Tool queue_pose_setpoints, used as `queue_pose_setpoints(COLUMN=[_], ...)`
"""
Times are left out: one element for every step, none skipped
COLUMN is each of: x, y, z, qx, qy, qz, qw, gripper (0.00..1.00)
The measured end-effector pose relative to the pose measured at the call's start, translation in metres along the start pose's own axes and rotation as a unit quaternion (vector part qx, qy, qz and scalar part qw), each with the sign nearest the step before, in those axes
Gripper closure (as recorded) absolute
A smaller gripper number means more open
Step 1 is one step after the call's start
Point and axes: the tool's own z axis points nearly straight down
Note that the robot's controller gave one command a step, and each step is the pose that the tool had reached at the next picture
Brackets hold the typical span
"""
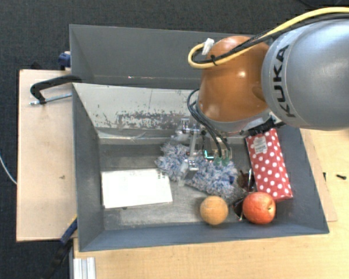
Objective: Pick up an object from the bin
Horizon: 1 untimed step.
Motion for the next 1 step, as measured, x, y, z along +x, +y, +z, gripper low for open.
queue_pose_setpoints(x=[-0.0017], y=[-0.0005], z=[-0.0039], qx=[-0.001], qy=[-0.0039], qz=[0.001], qw=[1.0], gripper=[0.0])
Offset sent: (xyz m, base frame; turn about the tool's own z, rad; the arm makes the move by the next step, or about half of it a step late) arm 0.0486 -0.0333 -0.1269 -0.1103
